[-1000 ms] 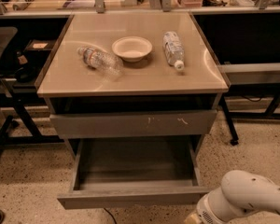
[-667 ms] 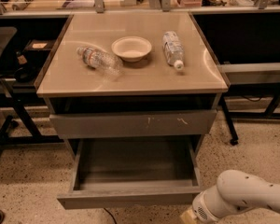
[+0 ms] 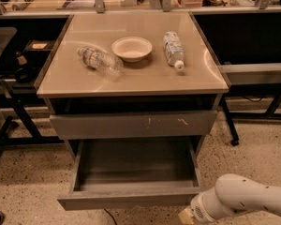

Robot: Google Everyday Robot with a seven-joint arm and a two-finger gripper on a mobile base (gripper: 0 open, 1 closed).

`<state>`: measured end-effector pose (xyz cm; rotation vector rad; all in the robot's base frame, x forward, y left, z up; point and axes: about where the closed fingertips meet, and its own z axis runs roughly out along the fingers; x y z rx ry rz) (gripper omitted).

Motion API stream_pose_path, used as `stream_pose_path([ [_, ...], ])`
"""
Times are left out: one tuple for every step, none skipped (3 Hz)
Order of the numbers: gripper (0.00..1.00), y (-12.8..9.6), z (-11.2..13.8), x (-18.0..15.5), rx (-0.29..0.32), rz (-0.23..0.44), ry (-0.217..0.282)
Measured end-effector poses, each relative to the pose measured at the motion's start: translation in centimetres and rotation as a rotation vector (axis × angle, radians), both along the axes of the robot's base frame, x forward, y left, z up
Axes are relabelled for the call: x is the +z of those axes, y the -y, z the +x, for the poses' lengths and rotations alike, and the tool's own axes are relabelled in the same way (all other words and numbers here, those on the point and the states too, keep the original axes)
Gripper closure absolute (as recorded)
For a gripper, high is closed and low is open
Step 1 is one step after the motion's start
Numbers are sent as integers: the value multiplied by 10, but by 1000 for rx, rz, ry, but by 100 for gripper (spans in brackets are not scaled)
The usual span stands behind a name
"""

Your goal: Close middle drawer

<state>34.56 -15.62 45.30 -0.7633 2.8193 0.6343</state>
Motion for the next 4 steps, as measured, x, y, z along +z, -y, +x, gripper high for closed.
stream_pose_path([
  [100,-7,24,-17,-115,31,14],
  [100,-16,48,-22,-167,62,31],
  [100,-23,68,-26,-190,81,46],
  [100,-30,86,-29,-193,94,55],
])
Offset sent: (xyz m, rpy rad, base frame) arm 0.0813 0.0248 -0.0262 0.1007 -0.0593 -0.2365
